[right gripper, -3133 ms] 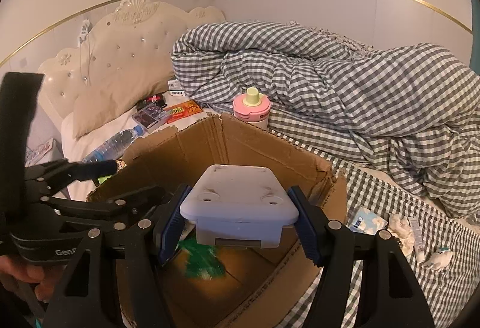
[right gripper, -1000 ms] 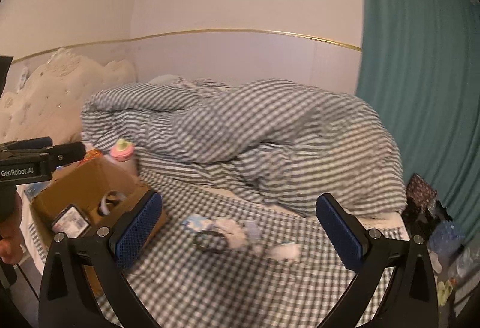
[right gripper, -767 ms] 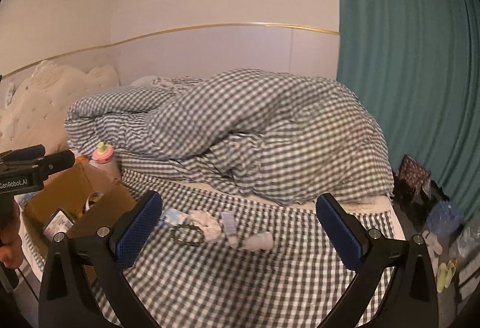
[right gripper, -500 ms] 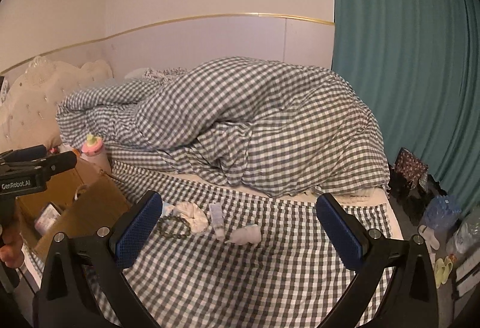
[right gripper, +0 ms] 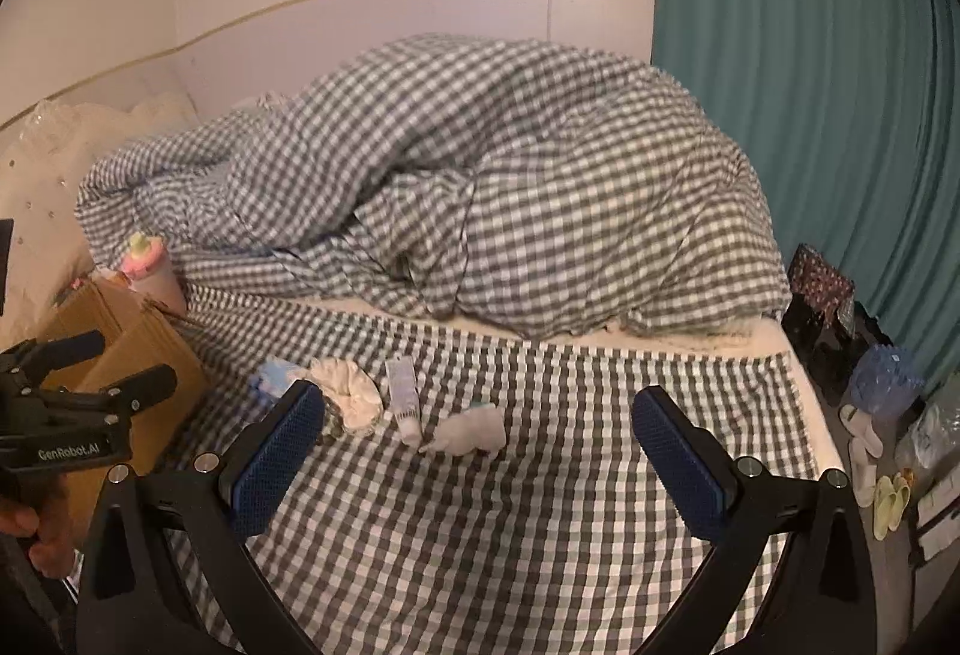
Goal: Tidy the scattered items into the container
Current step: 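Move both grippers back toward the tube, beads and white toy, then grasp the dark bead bracelet with the left gripper while the right gripper grasps the white plush toy, then carry the bead bracelet and white plush toy over the cardboard box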
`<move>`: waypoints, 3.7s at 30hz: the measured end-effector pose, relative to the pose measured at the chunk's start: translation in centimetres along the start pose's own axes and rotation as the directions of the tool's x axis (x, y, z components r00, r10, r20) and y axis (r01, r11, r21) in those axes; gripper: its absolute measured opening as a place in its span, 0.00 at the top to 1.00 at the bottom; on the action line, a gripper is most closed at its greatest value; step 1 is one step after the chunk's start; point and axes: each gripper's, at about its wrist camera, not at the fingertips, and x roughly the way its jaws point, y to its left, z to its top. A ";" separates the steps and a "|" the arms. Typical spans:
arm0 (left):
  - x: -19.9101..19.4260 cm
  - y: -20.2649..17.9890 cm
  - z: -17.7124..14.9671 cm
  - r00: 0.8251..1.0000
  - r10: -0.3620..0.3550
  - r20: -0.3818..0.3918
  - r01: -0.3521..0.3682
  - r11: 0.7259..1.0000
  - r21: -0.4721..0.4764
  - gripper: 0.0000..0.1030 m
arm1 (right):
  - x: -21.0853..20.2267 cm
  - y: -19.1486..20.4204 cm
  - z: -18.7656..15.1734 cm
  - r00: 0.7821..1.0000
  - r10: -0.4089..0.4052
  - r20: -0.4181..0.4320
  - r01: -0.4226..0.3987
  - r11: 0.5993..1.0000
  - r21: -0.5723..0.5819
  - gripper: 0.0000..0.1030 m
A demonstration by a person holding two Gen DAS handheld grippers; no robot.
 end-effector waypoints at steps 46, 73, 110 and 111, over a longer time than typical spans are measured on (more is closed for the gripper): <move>19.9 0.6 -4.0 0.966 0.017 -0.258 -0.023 1.000 -0.018 0.79 | 17.6 -0.7 -5.8 0.961 0.071 -0.269 -0.059 0.997 0.051 0.00; 14.5 1.2 -2.6 0.984 -0.052 -0.168 0.050 0.999 -0.016 0.89 | 22.1 0.3 -6.8 0.943 0.069 -0.327 -0.051 0.997 0.062 0.37; -1.8 -0.5 -0.5 0.998 -0.054 0.038 0.054 0.999 0.010 0.89 | 2.6 3.0 -2.8 0.990 0.118 -0.082 -0.116 0.993 0.027 0.37; -2.3 -0.5 -0.5 0.998 -0.053 0.045 0.053 0.999 0.009 0.89 | 2.0 3.1 -2.7 0.990 0.117 -0.075 -0.115 0.993 0.026 0.37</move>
